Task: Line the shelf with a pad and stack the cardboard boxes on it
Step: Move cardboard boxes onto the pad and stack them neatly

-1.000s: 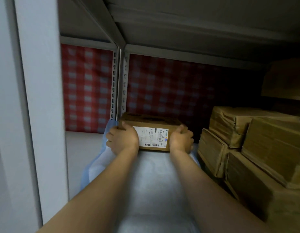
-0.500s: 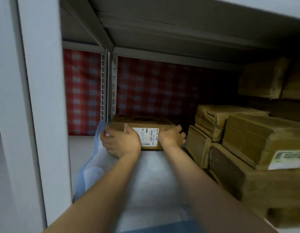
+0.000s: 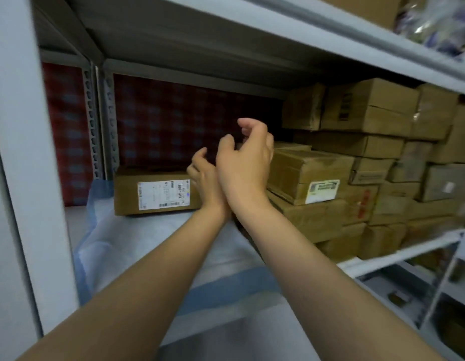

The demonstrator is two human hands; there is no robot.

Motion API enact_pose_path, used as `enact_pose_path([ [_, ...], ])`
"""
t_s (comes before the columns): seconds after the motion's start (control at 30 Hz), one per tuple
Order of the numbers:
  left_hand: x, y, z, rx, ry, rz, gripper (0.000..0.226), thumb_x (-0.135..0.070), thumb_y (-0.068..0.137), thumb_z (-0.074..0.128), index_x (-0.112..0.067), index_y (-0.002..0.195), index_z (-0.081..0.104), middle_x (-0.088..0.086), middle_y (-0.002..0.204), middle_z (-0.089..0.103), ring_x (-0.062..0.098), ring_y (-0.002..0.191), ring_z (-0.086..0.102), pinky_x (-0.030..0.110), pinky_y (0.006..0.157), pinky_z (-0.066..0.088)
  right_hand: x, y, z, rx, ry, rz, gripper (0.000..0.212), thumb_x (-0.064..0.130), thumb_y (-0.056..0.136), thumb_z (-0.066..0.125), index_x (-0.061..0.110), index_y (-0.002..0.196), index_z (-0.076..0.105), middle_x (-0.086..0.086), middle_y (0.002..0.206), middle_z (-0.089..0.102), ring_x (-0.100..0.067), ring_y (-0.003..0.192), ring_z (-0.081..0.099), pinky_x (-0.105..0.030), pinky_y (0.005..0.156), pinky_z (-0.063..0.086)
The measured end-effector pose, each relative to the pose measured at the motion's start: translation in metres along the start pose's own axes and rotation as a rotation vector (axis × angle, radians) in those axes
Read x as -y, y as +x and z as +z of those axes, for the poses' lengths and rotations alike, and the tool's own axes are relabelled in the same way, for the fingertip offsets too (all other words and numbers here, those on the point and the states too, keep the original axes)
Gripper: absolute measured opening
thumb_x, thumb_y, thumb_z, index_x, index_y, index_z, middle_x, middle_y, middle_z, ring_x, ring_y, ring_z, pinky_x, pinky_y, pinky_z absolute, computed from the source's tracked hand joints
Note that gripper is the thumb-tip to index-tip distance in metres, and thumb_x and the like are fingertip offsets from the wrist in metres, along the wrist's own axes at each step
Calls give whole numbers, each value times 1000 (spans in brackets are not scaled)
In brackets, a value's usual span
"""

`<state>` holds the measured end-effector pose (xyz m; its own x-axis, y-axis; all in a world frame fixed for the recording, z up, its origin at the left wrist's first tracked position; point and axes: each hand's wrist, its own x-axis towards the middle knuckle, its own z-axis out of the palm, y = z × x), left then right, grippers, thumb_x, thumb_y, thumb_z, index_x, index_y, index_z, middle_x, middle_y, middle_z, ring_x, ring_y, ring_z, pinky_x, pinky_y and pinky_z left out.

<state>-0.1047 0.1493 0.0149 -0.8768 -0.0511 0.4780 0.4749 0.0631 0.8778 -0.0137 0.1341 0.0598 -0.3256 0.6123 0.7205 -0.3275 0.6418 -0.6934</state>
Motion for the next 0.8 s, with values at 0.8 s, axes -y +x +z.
enact_pose_path([
  [0.8, 0, 58, 60, 482, -411, -545, 132, -77, 44, 75, -33, 153, 16, 10, 141, 50, 34, 126, 52, 53, 105, 43, -54, 19, -108, -248, -304, 443, 47, 52, 93, 49, 22, 129, 46, -6, 141, 36, -28, 127, 38, -42, 103, 36],
])
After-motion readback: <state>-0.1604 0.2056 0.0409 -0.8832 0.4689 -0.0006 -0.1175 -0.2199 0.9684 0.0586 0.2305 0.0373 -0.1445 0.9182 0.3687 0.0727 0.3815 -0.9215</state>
